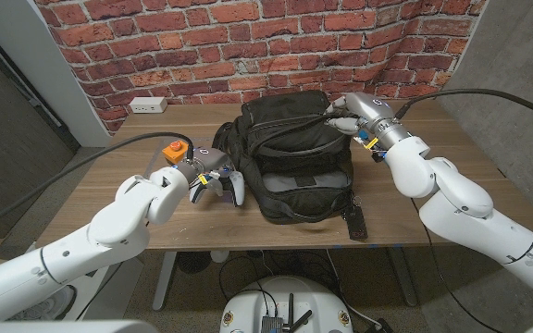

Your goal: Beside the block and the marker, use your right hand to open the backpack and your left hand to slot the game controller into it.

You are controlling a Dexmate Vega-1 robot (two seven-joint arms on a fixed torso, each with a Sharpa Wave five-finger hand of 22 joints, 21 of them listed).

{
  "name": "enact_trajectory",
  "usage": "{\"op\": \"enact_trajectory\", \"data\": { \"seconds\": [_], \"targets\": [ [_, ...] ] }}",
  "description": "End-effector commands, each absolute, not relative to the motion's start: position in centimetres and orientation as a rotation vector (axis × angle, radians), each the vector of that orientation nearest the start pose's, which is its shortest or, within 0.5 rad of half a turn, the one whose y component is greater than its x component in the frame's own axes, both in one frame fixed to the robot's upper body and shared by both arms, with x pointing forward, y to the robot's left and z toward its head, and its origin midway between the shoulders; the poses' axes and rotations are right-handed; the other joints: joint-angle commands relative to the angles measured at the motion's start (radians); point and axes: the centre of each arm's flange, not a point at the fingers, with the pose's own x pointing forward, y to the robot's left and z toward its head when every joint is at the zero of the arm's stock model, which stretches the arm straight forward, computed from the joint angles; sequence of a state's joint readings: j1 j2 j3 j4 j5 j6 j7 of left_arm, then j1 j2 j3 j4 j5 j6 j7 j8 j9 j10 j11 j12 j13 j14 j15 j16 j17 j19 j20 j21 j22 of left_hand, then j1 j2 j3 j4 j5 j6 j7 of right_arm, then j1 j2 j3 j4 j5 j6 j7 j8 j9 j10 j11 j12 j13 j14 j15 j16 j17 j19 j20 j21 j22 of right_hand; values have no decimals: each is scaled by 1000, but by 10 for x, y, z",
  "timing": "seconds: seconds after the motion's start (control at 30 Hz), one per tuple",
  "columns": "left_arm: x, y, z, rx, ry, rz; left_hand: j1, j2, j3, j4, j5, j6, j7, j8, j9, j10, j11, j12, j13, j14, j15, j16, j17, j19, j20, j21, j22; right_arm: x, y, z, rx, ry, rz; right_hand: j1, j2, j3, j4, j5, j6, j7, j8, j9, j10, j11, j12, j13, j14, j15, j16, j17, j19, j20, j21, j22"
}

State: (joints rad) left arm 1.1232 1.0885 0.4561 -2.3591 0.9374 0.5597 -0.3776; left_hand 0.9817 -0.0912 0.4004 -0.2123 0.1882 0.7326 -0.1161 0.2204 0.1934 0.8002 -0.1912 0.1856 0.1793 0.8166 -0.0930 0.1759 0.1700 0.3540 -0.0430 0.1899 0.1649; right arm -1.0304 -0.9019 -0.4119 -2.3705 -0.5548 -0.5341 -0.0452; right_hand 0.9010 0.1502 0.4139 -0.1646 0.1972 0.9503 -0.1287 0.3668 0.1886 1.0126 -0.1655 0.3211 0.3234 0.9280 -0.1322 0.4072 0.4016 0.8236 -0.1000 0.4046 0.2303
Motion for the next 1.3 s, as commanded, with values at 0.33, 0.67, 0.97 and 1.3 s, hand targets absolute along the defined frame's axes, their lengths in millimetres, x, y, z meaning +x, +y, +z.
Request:
{"op": "enact_trajectory", "data": {
  "seconds": [0.33,0.67,0.97,1.3],
  "targets": [
    [458,219,0,1849,-422,53,38,129,48,41,6,91,-22,5,3,28,-18,3,4,12,-146,6,3,12,-161,1,6,469,-180,98,-1318,-794,-144,26,12,8,-1,4,11,2,-1,7,3,7,4,8,9,-91,-3,4,2,-114,14,5],
    [454,216,-2,1840,-427,53,38,128,48,40,6,90,-21,5,3,29,-18,3,4,11,-146,6,3,11,-162,1,6,477,-176,114,-1338,-787,-154,27,11,8,-1,4,10,5,-4,7,2,9,3,12,11,-89,-2,8,0,-114,19,6],
    [448,214,-1,1828,-426,56,39,129,48,40,6,91,-22,5,3,29,-18,3,4,13,-146,7,3,10,-162,0,5,487,-175,119,-1329,-766,-132,28,11,9,0,4,9,5,-7,8,4,8,2,16,12,-88,-2,10,-2,-114,24,7],
    [443,203,8,1815,-468,45,37,126,48,40,6,92,-21,5,3,29,-18,3,4,11,-145,5,2,10,-162,0,5,495,-173,128,-1327,-758,-128,28,10,9,1,5,12,11,-9,8,5,8,1,20,12,-86,-4,12,-5,-114,30,8]
  ]
}}
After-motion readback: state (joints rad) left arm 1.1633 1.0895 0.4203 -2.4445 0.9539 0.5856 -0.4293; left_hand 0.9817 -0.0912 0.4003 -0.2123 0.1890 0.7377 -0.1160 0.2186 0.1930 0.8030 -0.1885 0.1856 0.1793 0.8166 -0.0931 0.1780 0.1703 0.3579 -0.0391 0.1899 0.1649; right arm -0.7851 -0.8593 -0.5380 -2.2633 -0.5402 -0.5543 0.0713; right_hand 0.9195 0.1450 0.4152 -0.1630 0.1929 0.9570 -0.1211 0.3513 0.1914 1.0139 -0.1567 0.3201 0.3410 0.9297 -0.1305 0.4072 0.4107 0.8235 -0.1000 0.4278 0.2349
